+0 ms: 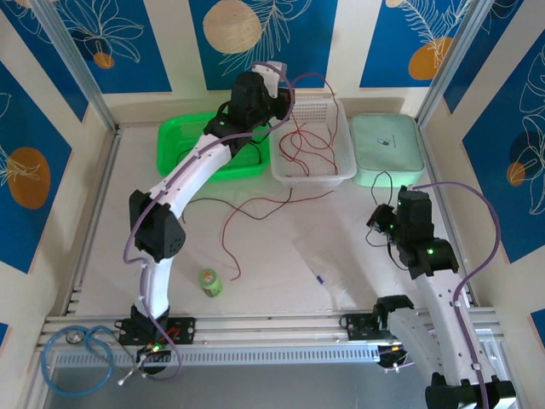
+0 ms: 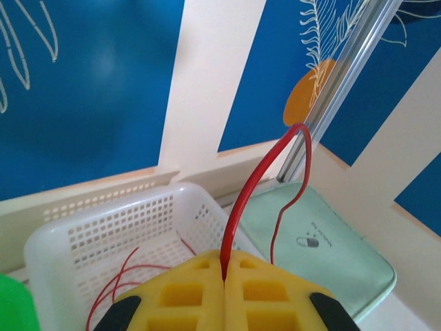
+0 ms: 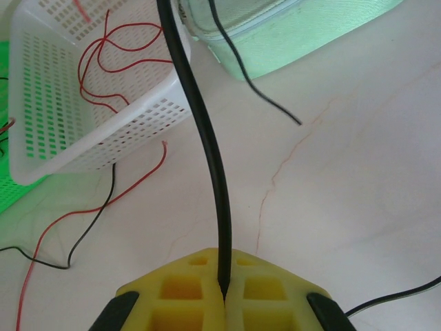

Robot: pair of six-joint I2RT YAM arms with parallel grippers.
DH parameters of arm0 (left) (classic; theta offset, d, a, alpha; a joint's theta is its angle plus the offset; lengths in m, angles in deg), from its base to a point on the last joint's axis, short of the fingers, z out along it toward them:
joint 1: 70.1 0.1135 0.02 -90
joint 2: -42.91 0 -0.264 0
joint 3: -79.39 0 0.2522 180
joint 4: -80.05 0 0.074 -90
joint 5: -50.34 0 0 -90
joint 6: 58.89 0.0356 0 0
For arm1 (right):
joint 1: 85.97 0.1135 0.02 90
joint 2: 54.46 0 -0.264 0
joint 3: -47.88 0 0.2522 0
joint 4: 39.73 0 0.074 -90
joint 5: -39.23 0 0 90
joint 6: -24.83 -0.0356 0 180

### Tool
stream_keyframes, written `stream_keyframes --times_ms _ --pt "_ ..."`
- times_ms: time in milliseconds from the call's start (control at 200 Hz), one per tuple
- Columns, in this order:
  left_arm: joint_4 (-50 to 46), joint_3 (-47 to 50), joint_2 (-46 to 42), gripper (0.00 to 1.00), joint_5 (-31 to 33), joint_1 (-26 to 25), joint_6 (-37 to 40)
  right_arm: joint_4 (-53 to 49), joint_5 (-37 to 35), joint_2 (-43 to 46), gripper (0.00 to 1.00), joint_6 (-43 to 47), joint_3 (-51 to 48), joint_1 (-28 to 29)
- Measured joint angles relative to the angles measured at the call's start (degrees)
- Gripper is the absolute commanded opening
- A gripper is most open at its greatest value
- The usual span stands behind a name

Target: Untangle the cables

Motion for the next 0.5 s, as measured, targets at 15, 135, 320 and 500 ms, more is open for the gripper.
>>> stream_keyframes --times_ms 15,135,320,500 --pt "0.63 0.0 0.37 0.04 -0.04 0.0 0.0 -0.02 -0.02 0.07 0.0 -0.02 0.0 0.15" --pt "4.09 0.13 3.8 0.03 -0.28 0.0 -1.07 -0.11 -0.02 0.17 0.0 -0.46 0.0 1.07" --pt "7.5 2.67 7.78 0.03 1.51 0.0 -1.53 -0.31 -0.02 0.17 0.0 -0.66 0.0 2.25" --pt "8.26 3.48 11.43 0.2 3.87 0.0 -1.33 -2.21 0.42 0.15 0.0 -0.59 1.9 3.72"
